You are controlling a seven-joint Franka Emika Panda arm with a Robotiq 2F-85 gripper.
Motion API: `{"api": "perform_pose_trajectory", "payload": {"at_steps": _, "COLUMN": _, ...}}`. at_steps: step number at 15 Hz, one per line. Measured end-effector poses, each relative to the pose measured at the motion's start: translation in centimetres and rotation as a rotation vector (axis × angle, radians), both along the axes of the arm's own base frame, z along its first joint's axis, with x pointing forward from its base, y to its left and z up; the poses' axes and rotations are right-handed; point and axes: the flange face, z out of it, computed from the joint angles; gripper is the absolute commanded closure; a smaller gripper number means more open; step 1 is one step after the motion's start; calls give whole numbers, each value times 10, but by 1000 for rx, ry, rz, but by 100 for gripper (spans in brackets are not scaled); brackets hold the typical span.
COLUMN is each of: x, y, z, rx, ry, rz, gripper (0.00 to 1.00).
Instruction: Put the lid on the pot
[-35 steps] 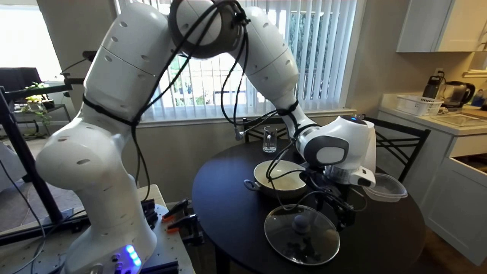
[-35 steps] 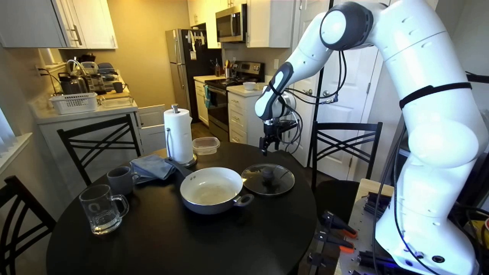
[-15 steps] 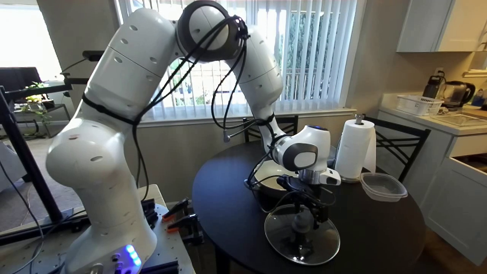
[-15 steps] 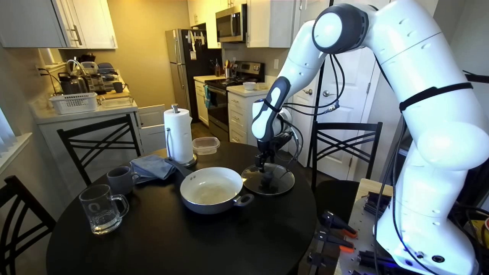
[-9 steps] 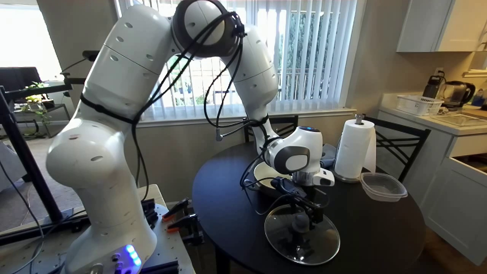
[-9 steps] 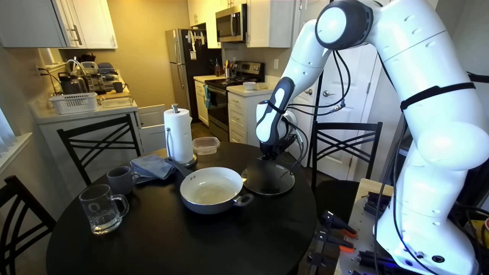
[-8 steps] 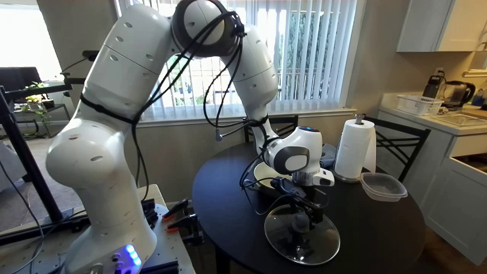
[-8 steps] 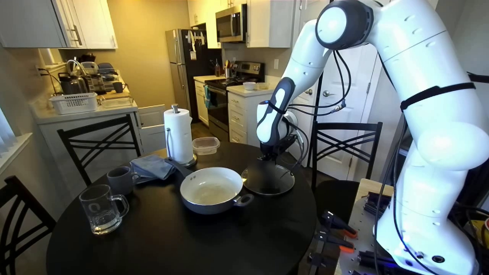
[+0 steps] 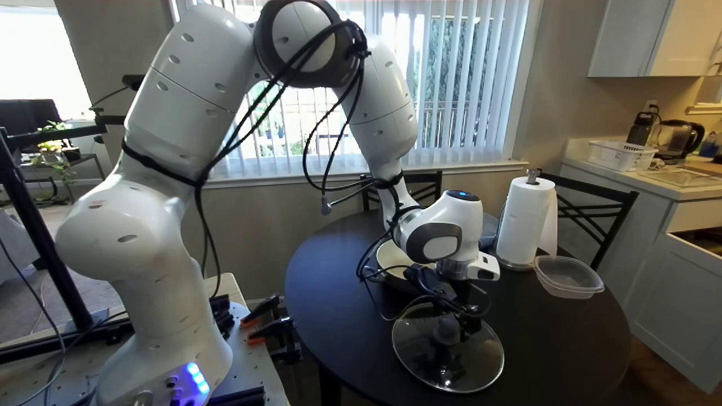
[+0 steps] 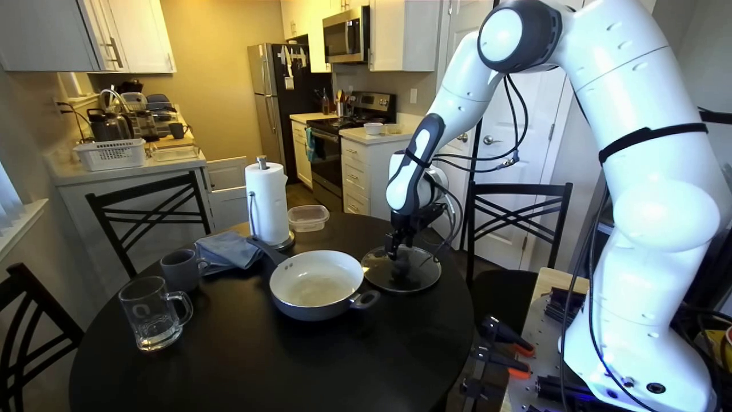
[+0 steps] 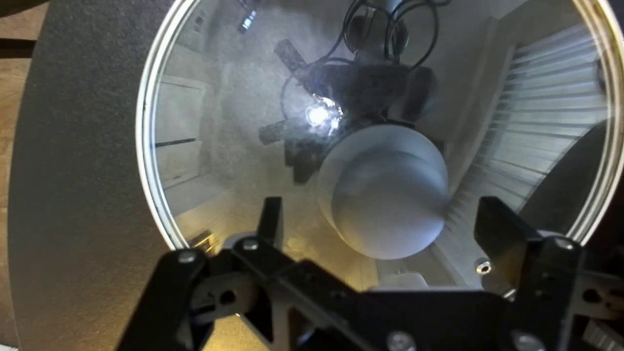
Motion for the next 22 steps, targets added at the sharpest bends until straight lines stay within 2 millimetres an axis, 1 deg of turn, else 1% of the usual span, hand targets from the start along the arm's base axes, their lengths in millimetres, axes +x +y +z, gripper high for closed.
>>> {"api": "perform_pose_trajectory", "payload": {"at_steps": 4, "x": 0, "y": -17, "z": -2, "rx": 45, "ry": -19, "rz": -24, "gripper": 0}}
{"api": "perform_pose_trajectory", "payload": {"at_steps": 6, "x": 0, "y": -20, "z": -4, "rx": 54, "ry": -21, "rz": -26, "gripper": 0}}
{"api": "perform_pose_trajectory", "payload": {"at_steps": 12, "x": 7, "y": -11, "z": -15, "rx": 71, "ry": -14, "rz": -10, "gripper": 0}}
{"api": "perform_pose_trajectory", "payload": {"at_steps": 22, "x": 8, "y": -9, "z": -17, "rx": 87, "ry": 26, "rz": -2, "gripper": 0}}
